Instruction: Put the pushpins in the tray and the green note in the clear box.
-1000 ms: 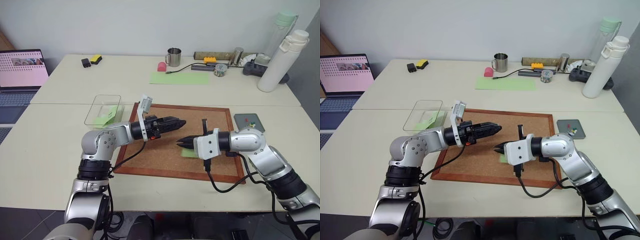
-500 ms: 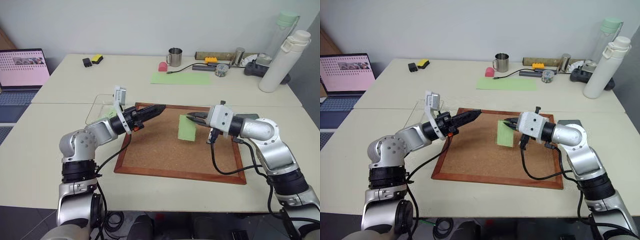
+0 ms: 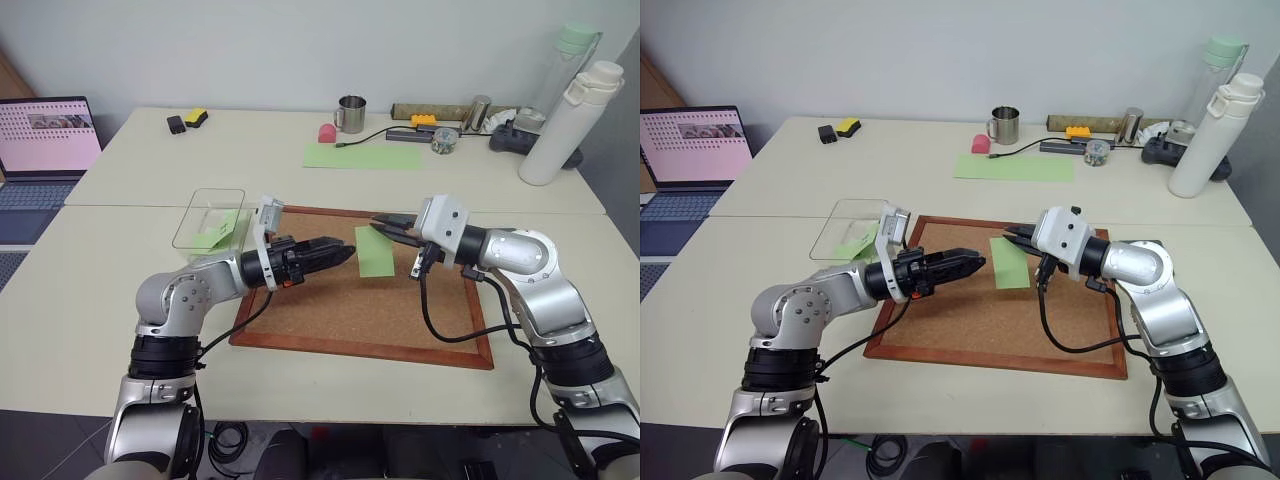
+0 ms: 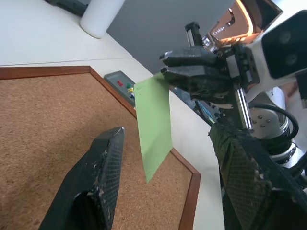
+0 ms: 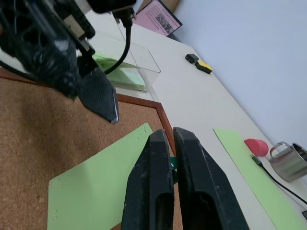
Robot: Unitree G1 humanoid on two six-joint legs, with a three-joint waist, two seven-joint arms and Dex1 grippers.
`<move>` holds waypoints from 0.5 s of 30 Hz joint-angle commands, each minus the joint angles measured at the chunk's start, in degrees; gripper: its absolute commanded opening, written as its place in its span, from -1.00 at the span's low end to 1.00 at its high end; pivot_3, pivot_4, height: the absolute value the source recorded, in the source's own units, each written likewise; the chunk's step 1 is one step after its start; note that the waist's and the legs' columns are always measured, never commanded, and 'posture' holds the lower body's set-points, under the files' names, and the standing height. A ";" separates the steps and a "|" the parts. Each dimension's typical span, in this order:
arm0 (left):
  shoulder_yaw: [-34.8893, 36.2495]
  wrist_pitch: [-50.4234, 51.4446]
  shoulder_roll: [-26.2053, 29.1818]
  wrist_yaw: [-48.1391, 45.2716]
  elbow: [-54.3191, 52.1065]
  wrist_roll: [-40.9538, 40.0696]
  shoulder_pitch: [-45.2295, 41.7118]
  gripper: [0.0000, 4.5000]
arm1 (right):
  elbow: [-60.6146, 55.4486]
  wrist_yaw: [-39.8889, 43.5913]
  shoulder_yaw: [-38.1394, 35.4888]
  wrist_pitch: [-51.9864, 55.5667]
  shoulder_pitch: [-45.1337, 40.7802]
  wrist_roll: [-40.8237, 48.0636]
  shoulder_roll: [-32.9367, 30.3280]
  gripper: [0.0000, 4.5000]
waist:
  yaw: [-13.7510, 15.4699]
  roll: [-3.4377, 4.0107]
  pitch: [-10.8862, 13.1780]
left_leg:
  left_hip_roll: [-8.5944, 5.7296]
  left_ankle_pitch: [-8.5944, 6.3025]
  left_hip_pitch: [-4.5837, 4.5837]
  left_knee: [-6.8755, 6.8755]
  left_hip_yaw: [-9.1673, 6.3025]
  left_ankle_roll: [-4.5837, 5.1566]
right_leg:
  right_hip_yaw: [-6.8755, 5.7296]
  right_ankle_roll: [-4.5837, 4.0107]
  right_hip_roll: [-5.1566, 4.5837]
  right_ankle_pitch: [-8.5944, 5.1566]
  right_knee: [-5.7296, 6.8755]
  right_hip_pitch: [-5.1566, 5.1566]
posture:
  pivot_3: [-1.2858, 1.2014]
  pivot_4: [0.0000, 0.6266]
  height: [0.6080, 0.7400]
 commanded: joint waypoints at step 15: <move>-0.06 -2.61 -6.58 2.67 1.41 -0.38 -2.68 -0.22 | -8.65 -2.77 0.75 5.69 -0.20 0.97 2.85 -1.00 | 0.00 0.00 0.00 | -0.01 -0.08 -0.01 0.01 0.00 0.14 | 0.00 0.00 0.00 0.00 0.00 0.00 | 0.03 -0.52 1.00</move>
